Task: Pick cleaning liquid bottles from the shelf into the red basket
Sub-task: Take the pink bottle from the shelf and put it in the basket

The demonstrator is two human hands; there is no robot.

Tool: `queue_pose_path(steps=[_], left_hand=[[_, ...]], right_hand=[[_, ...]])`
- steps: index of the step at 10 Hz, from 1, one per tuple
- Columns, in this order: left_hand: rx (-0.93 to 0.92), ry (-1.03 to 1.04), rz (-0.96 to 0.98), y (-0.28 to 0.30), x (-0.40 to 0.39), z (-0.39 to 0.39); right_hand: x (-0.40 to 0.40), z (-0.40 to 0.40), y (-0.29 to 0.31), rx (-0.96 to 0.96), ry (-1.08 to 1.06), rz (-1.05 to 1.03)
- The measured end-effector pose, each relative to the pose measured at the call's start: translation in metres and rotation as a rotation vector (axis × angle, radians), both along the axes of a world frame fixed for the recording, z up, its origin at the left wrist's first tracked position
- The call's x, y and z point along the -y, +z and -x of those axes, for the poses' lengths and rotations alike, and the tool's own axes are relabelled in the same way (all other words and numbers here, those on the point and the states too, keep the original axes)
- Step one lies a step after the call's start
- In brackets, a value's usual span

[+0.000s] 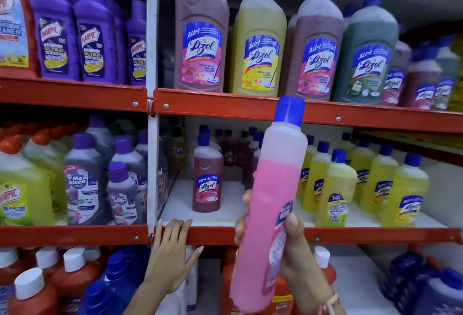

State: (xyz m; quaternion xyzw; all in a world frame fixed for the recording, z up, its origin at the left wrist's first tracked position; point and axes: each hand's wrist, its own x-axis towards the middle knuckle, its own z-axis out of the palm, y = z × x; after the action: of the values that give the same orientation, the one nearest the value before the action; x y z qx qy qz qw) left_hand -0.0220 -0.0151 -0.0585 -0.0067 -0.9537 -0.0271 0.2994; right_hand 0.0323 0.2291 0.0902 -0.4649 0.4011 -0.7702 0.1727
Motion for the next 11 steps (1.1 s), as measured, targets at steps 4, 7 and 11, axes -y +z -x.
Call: queue_pose_path(steps=[4, 7, 11], left_hand=[[0.121, -0.005, -0.146, 0.022, -0.009, -0.009], [-0.144, -0.638, -0.862, 0.176, -0.143, -0.066], [-0.049, -0.675, -1.071, 0.165, -0.231, -0.050]], right_hand=[[-0.055, 0.020, -0.031, 0.024, 0.125, -0.133], [-0.093, 0.043, 0.005, -0.021, -0.482, -0.136], [-0.148, 0.047, -0.045, -0.016, -0.596, -0.297]])
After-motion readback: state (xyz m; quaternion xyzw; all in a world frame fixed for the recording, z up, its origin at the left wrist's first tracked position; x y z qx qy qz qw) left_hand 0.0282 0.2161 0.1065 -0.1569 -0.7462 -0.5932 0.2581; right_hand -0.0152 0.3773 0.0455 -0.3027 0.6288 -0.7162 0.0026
